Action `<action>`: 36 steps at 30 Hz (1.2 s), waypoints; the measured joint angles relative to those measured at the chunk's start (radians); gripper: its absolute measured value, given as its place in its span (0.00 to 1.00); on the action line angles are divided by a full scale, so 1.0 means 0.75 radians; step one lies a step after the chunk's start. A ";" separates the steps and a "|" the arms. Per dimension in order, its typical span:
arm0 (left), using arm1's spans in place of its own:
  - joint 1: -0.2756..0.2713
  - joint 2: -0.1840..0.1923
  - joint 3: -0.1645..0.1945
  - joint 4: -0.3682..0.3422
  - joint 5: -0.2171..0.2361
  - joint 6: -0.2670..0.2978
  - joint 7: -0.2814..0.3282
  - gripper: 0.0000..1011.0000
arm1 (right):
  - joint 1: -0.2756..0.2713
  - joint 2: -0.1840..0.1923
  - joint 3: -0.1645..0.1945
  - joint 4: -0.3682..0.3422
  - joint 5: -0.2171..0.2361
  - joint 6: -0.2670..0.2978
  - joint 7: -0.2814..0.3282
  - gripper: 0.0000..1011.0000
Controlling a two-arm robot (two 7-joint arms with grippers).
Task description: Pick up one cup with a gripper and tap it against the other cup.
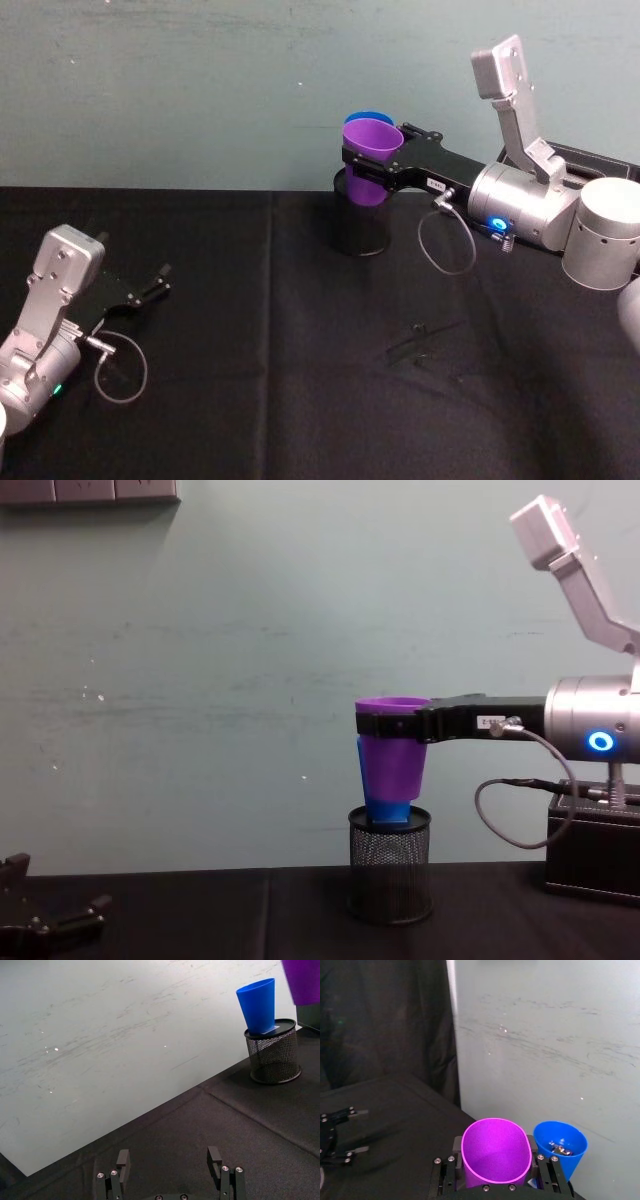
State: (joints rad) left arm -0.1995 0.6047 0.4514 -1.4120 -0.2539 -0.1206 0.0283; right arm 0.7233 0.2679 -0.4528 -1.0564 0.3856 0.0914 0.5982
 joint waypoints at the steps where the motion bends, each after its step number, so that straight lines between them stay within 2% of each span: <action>1: 0.000 0.000 0.000 0.000 0.000 0.000 0.000 1.00 | -0.008 0.007 -0.001 -0.018 0.004 0.005 -0.001 0.72; 3: 0.000 0.000 0.000 0.000 0.000 0.000 0.000 1.00 | -0.039 0.034 -0.006 -0.081 0.017 0.020 0.000 0.72; 10: 0.000 0.000 0.000 0.000 0.000 0.000 0.000 1.00 | -0.103 0.107 -0.020 -0.211 0.050 0.051 0.031 0.72; 16: 0.000 0.000 0.000 0.000 0.000 0.000 0.000 1.00 | -0.170 0.197 -0.039 -0.332 0.096 0.055 0.115 0.72; 20: 0.000 0.000 0.000 0.000 0.000 0.000 0.000 1.00 | -0.212 0.235 -0.045 -0.382 0.126 0.044 0.145 0.72; 26: 0.000 0.000 0.000 0.000 0.000 0.000 0.000 1.00 | -0.260 0.272 -0.063 -0.425 0.165 0.029 0.176 0.72; 36: 0.000 0.000 0.000 0.000 0.000 0.000 0.000 1.00 | -0.275 0.293 -0.084 -0.437 0.179 0.022 0.180 0.72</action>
State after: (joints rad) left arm -0.1995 0.6046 0.4514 -1.4120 -0.2539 -0.1206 0.0283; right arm 0.5171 0.4879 -0.5159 -1.3844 0.5199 0.1077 0.7334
